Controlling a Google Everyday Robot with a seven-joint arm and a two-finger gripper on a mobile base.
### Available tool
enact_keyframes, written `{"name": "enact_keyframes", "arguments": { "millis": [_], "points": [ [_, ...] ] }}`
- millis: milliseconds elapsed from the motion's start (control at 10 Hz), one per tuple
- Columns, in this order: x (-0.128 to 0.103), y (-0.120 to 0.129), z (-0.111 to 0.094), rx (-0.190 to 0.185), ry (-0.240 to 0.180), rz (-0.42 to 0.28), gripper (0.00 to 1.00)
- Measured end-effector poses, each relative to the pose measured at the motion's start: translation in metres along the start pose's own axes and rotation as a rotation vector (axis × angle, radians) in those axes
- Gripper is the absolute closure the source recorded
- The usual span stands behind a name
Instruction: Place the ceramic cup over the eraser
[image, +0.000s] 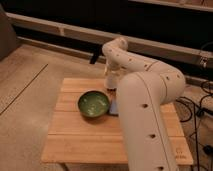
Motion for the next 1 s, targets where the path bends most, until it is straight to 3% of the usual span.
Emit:
{"name": "enact_keyframes", "arguments": {
  "millis": [200, 1000],
  "points": [
    [-0.004, 0.005, -0.006, -0.005, -0.012, -0.026, 0.38],
    [0.01, 0.016, -0.006, -0.032, 0.023, -0.035, 0.38]
  ]
}}
